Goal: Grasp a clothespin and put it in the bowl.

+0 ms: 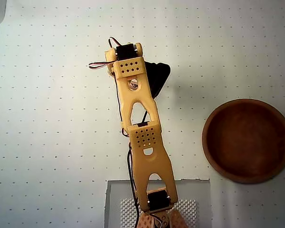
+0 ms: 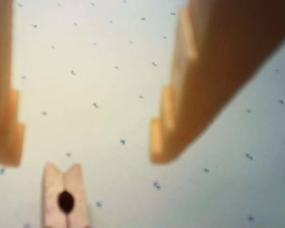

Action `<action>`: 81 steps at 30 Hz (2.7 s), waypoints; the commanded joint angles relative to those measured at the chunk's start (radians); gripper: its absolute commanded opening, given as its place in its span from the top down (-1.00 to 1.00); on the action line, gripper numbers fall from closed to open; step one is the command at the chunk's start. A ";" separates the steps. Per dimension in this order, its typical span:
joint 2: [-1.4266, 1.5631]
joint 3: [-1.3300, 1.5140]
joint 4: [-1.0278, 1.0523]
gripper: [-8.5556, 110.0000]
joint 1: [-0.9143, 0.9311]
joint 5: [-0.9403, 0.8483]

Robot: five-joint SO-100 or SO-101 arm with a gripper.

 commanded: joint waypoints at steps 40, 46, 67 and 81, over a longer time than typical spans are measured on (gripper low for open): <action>-0.094 -0.066 -0.006 0.57 0.025 0.008; -0.081 -0.067 -0.008 0.56 0.041 0.008; -0.081 -0.067 -0.008 0.90 0.041 0.008; 0.141 -0.051 0.009 0.91 0.037 0.008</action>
